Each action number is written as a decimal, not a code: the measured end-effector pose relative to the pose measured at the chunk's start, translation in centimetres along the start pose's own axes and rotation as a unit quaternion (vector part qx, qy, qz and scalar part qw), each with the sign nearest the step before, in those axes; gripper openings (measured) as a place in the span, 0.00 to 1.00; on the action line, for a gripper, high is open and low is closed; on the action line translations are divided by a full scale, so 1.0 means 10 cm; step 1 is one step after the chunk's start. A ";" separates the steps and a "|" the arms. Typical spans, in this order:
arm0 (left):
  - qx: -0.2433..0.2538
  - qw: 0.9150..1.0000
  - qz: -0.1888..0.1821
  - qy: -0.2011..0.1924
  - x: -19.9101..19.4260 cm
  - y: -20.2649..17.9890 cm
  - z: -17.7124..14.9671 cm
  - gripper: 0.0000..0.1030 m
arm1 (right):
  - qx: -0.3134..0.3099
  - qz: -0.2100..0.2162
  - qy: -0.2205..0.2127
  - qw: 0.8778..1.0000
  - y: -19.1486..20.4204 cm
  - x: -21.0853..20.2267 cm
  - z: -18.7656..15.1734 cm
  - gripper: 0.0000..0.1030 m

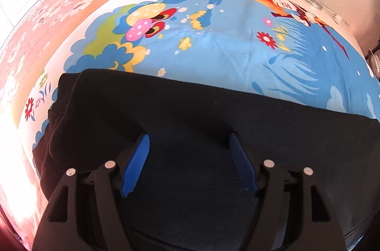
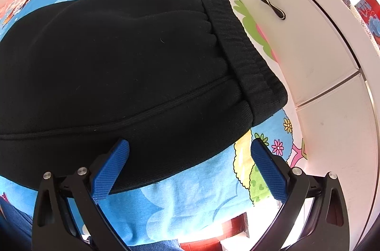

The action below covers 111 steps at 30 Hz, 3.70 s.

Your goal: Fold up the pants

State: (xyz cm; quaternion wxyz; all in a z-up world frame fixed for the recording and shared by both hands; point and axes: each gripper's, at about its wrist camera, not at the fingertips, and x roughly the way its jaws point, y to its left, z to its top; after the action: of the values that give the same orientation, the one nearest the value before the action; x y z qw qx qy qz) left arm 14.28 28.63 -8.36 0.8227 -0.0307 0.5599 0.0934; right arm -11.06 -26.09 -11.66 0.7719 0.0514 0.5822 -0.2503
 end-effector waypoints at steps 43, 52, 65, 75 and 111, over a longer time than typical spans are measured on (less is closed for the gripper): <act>-0.213 0.966 0.095 -0.111 -0.36 1.04 -0.71 0.64 | -0.448 0.288 -0.077 0.843 5.04 -1.00 0.24 0.96; -0.309 0.938 0.121 -0.102 -0.48 1.19 -0.83 0.68 | -0.436 0.318 -0.093 0.837 5.20 -1.23 0.38 0.96; -0.376 0.923 0.072 -0.044 -0.40 1.66 -1.03 0.80 | -0.476 0.311 -0.091 0.818 5.99 -1.43 0.26 0.91; -0.392 0.919 0.032 -0.018 -0.34 1.73 -1.05 0.83 | -0.505 0.262 -0.092 0.817 6.11 -1.31 0.15 0.94; -0.315 0.943 0.086 -0.070 -0.32 1.60 -1.04 0.88 | -0.484 0.301 -0.090 0.817 6.47 -1.27 0.26 0.81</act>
State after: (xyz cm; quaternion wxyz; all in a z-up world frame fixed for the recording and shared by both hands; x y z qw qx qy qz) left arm 0.60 42.34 -8.40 0.7972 -0.2333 0.4433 0.3369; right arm 17.55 33.32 -12.84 0.7830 -0.1792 0.5117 0.3048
